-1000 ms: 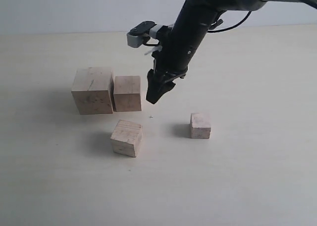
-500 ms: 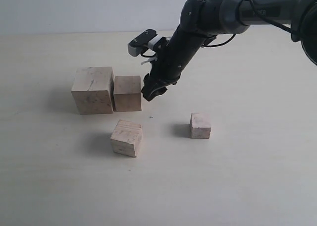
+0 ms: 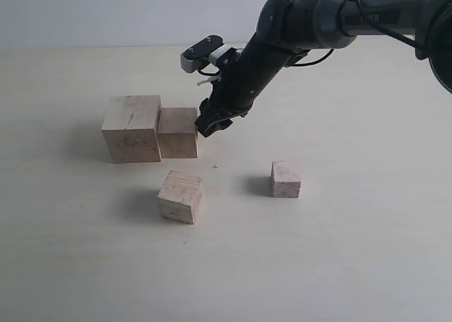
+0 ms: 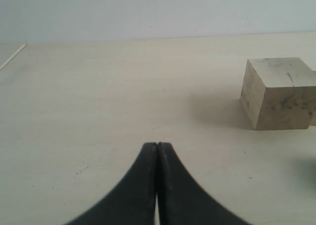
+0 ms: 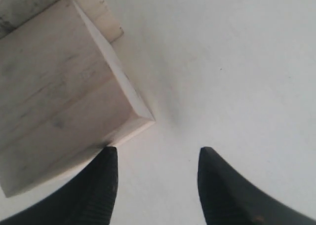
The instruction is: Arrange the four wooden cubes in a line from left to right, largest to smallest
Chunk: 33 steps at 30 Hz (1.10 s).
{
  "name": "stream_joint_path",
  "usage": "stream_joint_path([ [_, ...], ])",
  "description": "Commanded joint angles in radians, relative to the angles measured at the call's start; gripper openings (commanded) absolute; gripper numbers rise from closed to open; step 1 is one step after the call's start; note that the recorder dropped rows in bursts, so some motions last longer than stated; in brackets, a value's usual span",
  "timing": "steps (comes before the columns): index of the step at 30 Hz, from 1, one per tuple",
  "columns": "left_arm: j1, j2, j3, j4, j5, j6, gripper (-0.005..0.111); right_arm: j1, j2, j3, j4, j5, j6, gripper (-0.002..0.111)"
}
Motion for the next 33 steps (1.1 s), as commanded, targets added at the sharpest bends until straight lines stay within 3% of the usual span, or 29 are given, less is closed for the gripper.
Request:
stream_joint_path([
  [1, -0.004, -0.006, 0.0, 0.003, -0.01, -0.001, 0.0, -0.002, -0.003, 0.004, 0.009, -0.026, -0.011, 0.048],
  [7, -0.004, -0.006, 0.0, 0.003, -0.01, -0.001, 0.0, -0.002, -0.006, 0.004, -0.004, -0.006, -0.011, 0.048],
  [14, -0.004, -0.006, 0.0, 0.003, -0.01, -0.001, 0.0, -0.002, -0.104, 0.004, -0.158, 0.239, 0.071, 0.048],
  [24, -0.004, -0.006, 0.0, 0.003, -0.01, -0.001, 0.0, 0.0, -0.184, 0.004, -0.049, 0.448, 0.095, 0.048],
  [33, -0.004, -0.006, 0.0, 0.003, -0.01, -0.001, 0.0, 0.167, -0.182, 0.004, -0.087, 0.465, 0.115, 0.049],
])
